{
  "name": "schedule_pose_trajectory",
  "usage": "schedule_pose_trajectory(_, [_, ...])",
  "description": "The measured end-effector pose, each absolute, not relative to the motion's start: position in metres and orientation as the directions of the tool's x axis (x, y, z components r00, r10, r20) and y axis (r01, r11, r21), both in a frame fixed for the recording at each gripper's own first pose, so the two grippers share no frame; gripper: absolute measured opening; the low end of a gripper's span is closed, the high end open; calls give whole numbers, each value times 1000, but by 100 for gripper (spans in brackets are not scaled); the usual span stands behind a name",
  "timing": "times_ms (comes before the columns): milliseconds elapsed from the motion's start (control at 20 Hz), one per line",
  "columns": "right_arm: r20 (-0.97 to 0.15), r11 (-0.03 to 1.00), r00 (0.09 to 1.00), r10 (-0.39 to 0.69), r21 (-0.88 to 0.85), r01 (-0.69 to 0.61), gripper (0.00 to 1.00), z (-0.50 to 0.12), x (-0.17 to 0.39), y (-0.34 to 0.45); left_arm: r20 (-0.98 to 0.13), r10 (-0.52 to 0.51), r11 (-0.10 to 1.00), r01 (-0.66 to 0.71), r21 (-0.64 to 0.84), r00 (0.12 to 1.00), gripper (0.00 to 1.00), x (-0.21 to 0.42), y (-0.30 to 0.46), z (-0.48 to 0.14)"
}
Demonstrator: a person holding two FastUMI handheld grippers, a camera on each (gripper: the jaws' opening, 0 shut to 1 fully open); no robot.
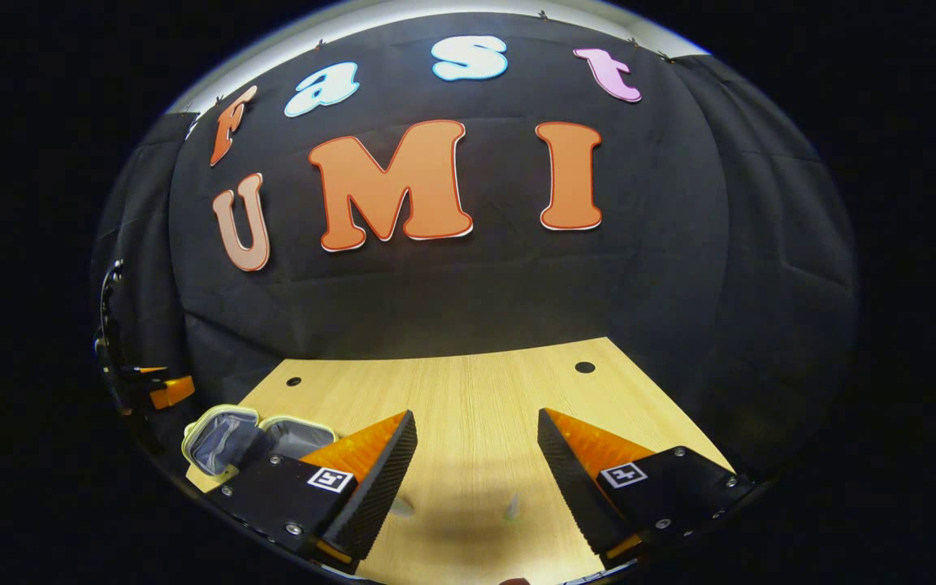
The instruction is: First open the suitcase, pack the skin care products into it, and then close the suitcase.
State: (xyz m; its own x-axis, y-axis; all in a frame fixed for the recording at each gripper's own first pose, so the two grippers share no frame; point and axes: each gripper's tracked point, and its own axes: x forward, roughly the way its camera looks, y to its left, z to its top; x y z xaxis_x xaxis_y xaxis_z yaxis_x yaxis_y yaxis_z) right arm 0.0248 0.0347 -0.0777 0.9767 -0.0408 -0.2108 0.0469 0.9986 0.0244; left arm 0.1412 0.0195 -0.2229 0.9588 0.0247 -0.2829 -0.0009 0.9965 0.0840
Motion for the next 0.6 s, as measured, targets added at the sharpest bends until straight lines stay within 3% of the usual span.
schedule_pose_trajectory(100, [-229, 999, 973, -16, 27, 22, 95, -83, 21, 18, -244, -82, 996, 91, 24, 966, 99, 142, -49, -222])
schedule_pose_trajectory(200, [-247, 1000, 969, -2, 26, 9, 95, -88, 17, -1, -236, -127, 990, 137, 23, 963, 99, 144, -107, -234])
schedule_pose_trajectory(600, [-329, 999, 944, -33, 8, 38, 95, -122, -3, -78, -417, -243, 959, 280, 30, 876, 99, 131, -242, -348])
